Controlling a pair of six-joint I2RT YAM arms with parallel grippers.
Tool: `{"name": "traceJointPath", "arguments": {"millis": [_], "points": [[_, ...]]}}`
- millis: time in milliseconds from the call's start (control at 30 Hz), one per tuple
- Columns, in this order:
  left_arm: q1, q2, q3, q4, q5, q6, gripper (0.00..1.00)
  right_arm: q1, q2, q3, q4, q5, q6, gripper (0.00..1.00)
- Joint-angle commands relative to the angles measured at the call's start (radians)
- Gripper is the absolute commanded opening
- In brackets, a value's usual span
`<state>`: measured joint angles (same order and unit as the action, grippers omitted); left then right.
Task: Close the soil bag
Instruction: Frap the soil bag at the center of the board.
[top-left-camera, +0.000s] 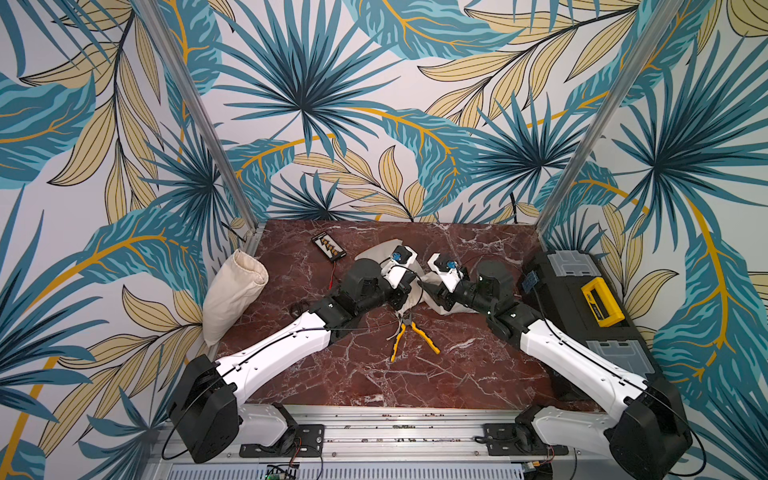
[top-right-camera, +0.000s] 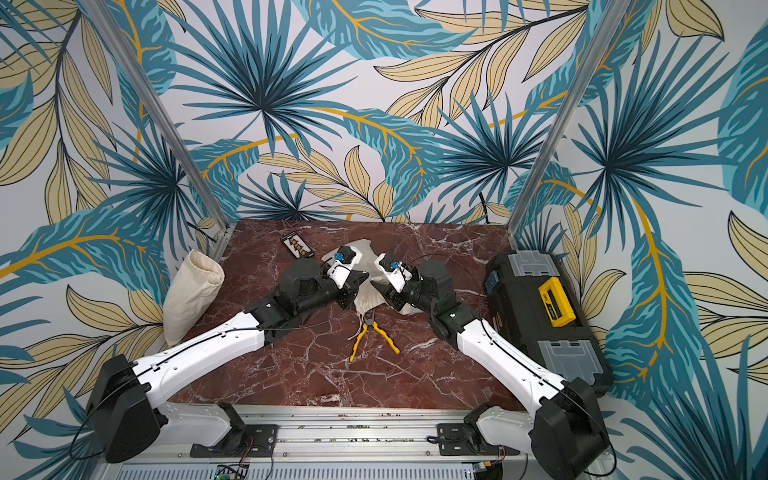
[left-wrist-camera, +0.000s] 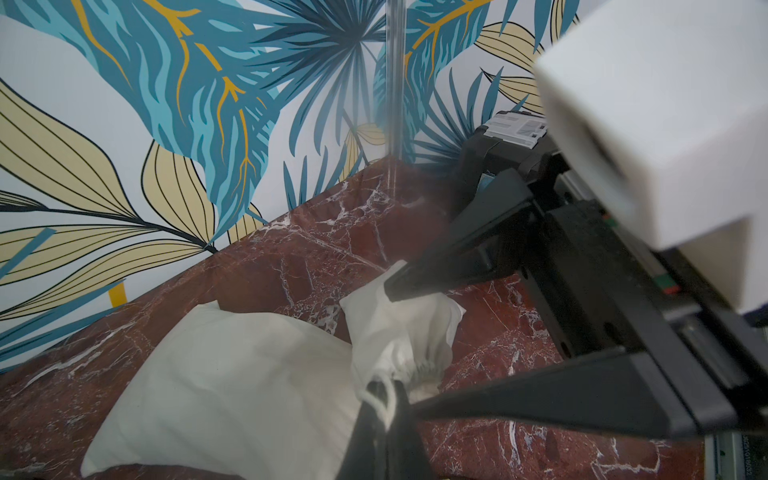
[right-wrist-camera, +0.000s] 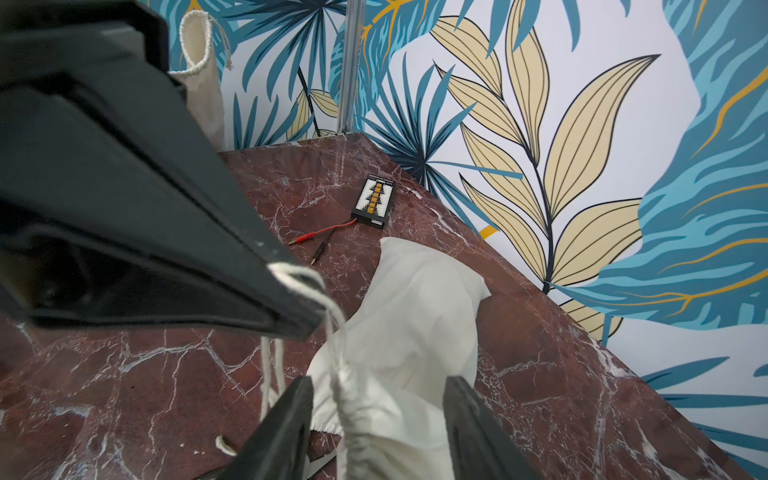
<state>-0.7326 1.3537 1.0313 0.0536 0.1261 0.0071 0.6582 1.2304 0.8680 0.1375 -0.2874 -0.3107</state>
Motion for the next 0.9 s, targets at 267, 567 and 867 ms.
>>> {"name": "traceJointPath", "arguments": {"millis": [267,567,867], "points": [[-0.004,-0.037,0.044,-0.014,0.042,-0.005,0.00,0.003,0.113,0.107,0.031,-0.069,-0.030,0.40],[0.030,-0.143,0.095,-0.100,-0.037,-0.025,0.00,-0.054,0.176,0.067,-0.095,0.133,-0.011,0.08],[0.136,-0.298,0.089,-0.144,-0.027,-0.104,0.00,-0.277,0.196,-0.089,-0.201,0.392,0.166,0.02]]}}
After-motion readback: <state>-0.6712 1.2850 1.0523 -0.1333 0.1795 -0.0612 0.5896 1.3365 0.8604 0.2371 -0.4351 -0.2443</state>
